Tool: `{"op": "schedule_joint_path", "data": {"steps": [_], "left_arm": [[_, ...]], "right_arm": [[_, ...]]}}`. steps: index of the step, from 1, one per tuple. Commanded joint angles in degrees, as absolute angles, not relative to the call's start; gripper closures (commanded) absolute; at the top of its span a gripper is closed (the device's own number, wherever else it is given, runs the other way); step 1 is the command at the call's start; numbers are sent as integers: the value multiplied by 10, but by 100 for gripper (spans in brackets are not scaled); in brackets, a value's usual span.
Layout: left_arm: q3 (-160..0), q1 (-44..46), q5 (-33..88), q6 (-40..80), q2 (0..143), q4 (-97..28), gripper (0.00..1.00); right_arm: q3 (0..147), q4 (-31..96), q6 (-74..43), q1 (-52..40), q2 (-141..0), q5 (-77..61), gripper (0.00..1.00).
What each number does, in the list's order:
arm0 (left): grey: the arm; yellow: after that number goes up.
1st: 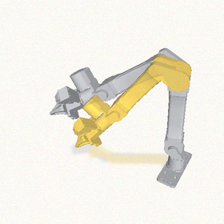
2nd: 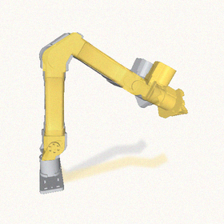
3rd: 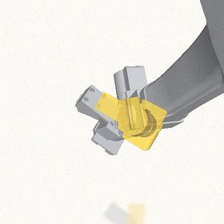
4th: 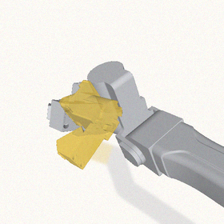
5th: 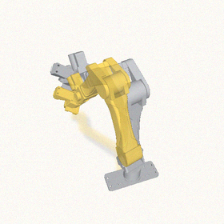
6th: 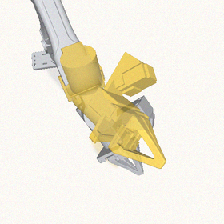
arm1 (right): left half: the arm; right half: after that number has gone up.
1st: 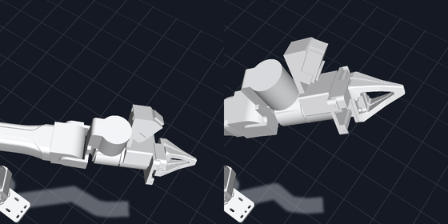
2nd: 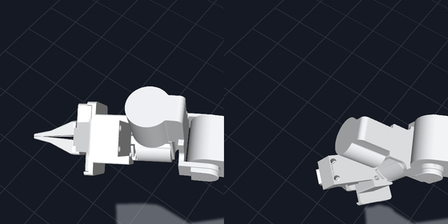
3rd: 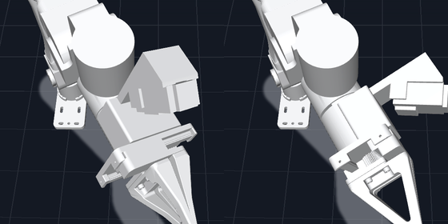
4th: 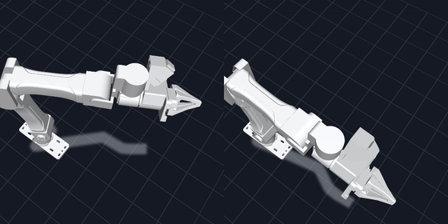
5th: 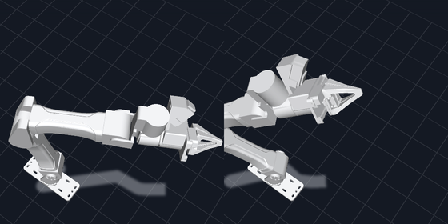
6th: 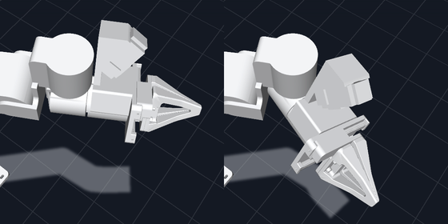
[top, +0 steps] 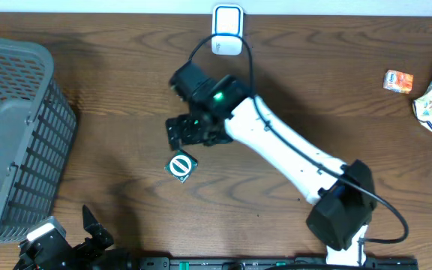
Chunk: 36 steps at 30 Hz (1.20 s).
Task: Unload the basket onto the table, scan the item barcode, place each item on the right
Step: 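Reach the right gripper down and grasp the green mint tin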
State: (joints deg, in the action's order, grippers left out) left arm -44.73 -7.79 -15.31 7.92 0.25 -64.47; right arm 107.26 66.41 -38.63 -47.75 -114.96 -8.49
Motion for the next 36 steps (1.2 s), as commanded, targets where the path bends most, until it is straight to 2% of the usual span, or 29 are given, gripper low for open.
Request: {"op": "schedule_joint_path", "data": {"steps": [1, 5, 8, 11, 14, 27, 33, 35, 36], "left_arm": [[-449, -80, -154, 83, 2, -645, 2], [-450, -80, -154, 83, 2, -645, 2], [-449, -80, -154, 83, 2, -645, 2], [-449, -80, -154, 83, 2, -645, 2], [-450, -80, -154, 83, 2, -645, 2], [-450, -80, -154, 83, 2, -645, 2], [-450, -80, -154, 83, 2, -645, 2], [-449, -80, -154, 83, 2, -645, 2], [-450, -80, -154, 83, 2, -645, 2]], "right_arm": [[1074, 666, -478, -508, -1157, 21, 1], [1074, 708, -669, -514, -1180, -51, 1], [1074, 671, -723, -510, -1209, -97, 2], [1074, 608, -745, -507, -1238, -122, 5], [1074, 583, -763, -506, -1259, -139, 3], [1074, 600, -762, -504, -1338, -147, 1], [1074, 603, -745, -499, -1368, -105, 1], [1074, 609, -730, -495, -1368, -104, 15], [1074, 609, -719, -493, -1368, -105, 32]]}}
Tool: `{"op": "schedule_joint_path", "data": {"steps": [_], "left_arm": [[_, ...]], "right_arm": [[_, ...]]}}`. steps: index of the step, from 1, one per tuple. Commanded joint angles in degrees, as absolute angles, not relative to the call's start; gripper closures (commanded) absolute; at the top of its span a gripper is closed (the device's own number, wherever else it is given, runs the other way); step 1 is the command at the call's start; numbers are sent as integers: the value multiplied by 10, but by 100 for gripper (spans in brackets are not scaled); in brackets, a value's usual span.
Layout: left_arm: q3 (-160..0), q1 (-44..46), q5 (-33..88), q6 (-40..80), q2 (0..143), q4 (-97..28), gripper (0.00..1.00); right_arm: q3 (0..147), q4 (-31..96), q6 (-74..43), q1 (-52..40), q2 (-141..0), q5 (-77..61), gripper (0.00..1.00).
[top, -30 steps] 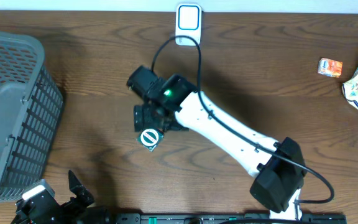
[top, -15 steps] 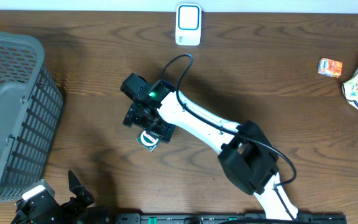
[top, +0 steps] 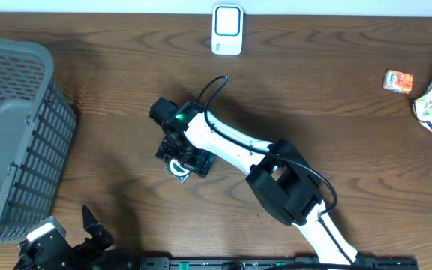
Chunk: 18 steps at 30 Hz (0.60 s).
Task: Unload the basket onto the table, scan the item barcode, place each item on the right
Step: 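Reach the right gripper down and grasp the green mint tin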
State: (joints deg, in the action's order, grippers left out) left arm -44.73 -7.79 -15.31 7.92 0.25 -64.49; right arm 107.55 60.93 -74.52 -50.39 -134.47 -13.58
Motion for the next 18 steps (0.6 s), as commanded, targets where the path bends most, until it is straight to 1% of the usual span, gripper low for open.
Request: {"op": "schedule_joint_path", "data": {"steps": [1, 2, 8, 10, 14, 15, 18], "left_arm": [[-449, -80, -154, 83, 2, -645, 2], [-449, -80, -154, 83, 2, -645, 2], [-449, -80, -154, 83, 2, -645, 2], [-450, -80, -154, 83, 2, -645, 2], [-450, -80, -154, 83, 2, -645, 2], [-449, -80, -154, 83, 2, -645, 2], [-449, -80, -154, 83, 2, -645, 2]], "right_arm": [[1074, 609, -709, -491, -1368, -106, 41], [1074, 611, -699, -490, -1368, -107, 46], [1074, 640, -628, -482, -1368, -121, 53], [1075, 640, -579, -476, -1368, -137, 52], [1077, 671, -465, -449, -1365, -169, 60], [1079, 686, -446, -441, -1365, -178, 60], [1080, 717, -357, -406, -1364, -246, 51]]}}
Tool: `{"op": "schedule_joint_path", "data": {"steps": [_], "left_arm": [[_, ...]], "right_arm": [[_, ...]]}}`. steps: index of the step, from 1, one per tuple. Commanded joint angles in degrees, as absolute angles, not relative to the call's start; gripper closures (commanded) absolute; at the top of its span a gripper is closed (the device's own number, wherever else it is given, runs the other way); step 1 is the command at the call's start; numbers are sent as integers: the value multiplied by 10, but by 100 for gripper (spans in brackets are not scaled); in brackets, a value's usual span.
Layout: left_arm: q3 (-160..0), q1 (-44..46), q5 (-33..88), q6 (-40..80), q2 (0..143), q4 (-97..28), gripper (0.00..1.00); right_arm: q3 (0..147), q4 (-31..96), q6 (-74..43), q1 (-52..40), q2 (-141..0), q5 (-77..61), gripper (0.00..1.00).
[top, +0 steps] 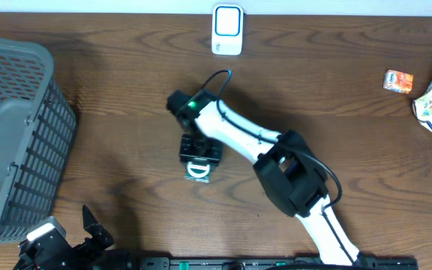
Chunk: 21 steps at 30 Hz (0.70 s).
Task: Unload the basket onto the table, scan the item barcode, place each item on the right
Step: 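Reach the right gripper down and grasp the green mint tin, then lift the mint tin and carry it toward the white scanner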
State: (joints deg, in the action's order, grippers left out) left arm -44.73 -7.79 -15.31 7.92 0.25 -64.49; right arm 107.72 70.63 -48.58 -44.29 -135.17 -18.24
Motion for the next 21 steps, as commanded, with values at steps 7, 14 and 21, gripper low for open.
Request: {"op": "schedule_joint_path", "data": {"steps": [7, 14, 21], "left_arm": [[-449, -80, -154, 83, 2, -645, 2], [-450, -80, -154, 83, 2, -645, 2], [-449, -80, -154, 83, 2, -645, 3]], "right_arm": [[1080, 817, -184, -312, -1364, -449, 54], [1080, 911, -175, -248, -1364, -471, 51], [1079, 976, -106, -232, -1364, -515, 55]]}}
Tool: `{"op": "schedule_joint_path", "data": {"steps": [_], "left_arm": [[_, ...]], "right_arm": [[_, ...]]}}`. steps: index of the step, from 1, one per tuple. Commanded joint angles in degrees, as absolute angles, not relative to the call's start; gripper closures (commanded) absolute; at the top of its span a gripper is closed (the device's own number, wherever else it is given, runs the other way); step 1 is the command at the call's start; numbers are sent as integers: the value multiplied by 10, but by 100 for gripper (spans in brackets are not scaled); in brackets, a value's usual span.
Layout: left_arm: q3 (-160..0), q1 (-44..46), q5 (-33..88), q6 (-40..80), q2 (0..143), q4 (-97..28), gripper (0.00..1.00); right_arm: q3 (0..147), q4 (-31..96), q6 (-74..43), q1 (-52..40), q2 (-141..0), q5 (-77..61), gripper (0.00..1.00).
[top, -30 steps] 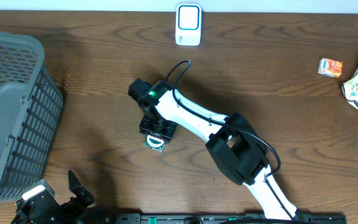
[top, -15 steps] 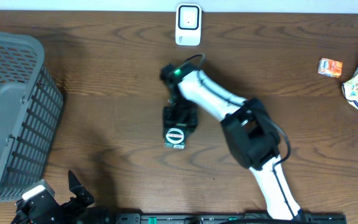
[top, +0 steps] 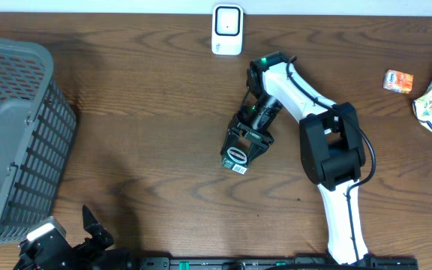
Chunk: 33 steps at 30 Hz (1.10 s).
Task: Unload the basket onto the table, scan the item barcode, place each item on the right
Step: 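Lift the mint tin and carry it toward the white scanner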
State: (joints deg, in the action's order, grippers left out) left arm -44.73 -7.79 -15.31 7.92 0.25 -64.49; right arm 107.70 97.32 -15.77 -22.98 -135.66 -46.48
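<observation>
Only the overhead view is given. My right gripper point(top: 238, 154) hangs over the middle of the table, shut on a small dark green item point(top: 235, 155) with a round white label; a strip of barcode shows at its lower edge. The white scanner point(top: 226, 30) stands at the table's far edge, well beyond the item. My left gripper point(top: 94, 228) rests at the near left corner, fingers apart and holding nothing.
A grey slatted basket point(top: 13, 135) fills the left side of the table. Snack packets and a small orange packet point(top: 398, 80) lie at the far right edge. The right arm's white links point(top: 328, 135) stretch from the near edge up over the table's right centre.
My right gripper has moved to the right and a little farther from the near edge, taking the green item with it. The left arm has stayed where it was.
The green item lay on the table with my right gripper just behind it. Then the gripper stood over the item, then around it slightly to the right. Now the item is held in the gripper near mid-table, closer to the scanner's side.
</observation>
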Motion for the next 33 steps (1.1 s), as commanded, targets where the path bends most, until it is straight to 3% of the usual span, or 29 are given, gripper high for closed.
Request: {"op": "schedule_joint_path", "data": {"steps": [1, 7, 12, 21, 23, 26, 33], "left_arm": [[-450, -80, -154, 83, 2, -645, 2], [-449, -80, -154, 83, 2, -645, 2], [-449, -80, -154, 83, 2, -645, 2], [-449, -80, -154, 83, 2, -645, 2], [-449, -80, -154, 83, 2, -645, 2], [-450, -80, -154, 83, 2, -645, 2], [-450, -80, -154, 83, 2, -645, 2]], "right_arm": [[1079, 976, -106, -233, -1364, -515, 54], [1079, 976, -98, -234, -1364, -515, 55], [1079, 976, -84, -234, -1363, -516, 62], [1078, 976, -48, -232, -1290, -509, 54], [1077, 976, -48, -232, -1266, -486, 57], [1061, 976, -48, -232, -1212, -437, 72], [1057, 940, -74, -231, -1119, -269, 76]]}}
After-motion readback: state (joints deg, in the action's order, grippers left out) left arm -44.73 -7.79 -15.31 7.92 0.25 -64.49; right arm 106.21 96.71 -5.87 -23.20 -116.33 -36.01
